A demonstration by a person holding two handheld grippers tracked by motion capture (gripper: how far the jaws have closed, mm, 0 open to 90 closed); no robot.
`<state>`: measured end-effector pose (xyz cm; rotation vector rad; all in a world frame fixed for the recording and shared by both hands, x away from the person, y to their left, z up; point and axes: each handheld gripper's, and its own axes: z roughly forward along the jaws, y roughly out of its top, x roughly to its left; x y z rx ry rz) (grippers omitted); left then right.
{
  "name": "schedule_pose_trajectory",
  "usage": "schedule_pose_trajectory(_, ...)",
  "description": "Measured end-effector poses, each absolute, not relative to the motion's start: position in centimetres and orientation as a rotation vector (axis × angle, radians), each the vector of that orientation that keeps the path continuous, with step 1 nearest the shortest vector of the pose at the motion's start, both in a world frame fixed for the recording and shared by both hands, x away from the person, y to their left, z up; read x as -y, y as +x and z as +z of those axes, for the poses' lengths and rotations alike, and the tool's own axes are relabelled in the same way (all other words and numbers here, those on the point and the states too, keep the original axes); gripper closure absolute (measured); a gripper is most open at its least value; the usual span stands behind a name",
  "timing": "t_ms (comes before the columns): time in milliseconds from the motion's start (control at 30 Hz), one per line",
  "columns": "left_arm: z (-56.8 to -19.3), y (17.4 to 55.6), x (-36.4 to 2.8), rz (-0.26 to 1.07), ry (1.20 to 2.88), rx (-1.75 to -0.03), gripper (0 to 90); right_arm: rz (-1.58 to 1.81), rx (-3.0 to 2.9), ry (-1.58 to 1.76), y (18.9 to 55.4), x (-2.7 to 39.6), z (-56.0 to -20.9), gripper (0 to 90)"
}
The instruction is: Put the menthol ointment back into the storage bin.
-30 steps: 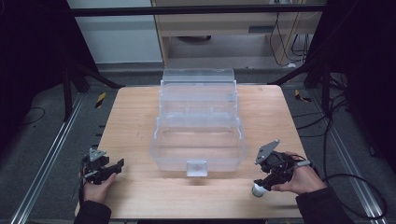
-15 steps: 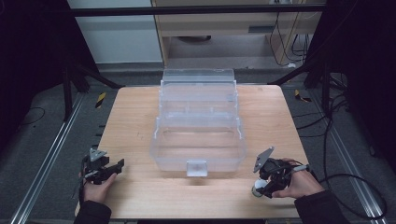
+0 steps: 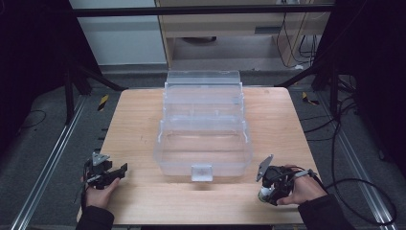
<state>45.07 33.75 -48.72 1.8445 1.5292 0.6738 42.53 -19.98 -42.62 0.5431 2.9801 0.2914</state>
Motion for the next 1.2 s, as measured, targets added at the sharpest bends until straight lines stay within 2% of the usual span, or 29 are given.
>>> schedule_pose_trajectory(200,-48.72,45.08,-33.78,0.675,1.846,-1.529,35.7,0.259,-2.992,0.528,42.73,19.67,-43.02,37.9)
schedule_pose_trajectory(700,-48.72,45.08,-33.78,0.674,1.847,-1.529,35.7,0.204,-3.029,0.533,43.17,19.27,-43.53,49.8)
schedule_pose_trajectory(1200,-48.72,45.08,-33.76,0.675,1.847,-1.529,35.7,0.211,-3.026,0.568,43.36,19.37,-43.25,50.3)
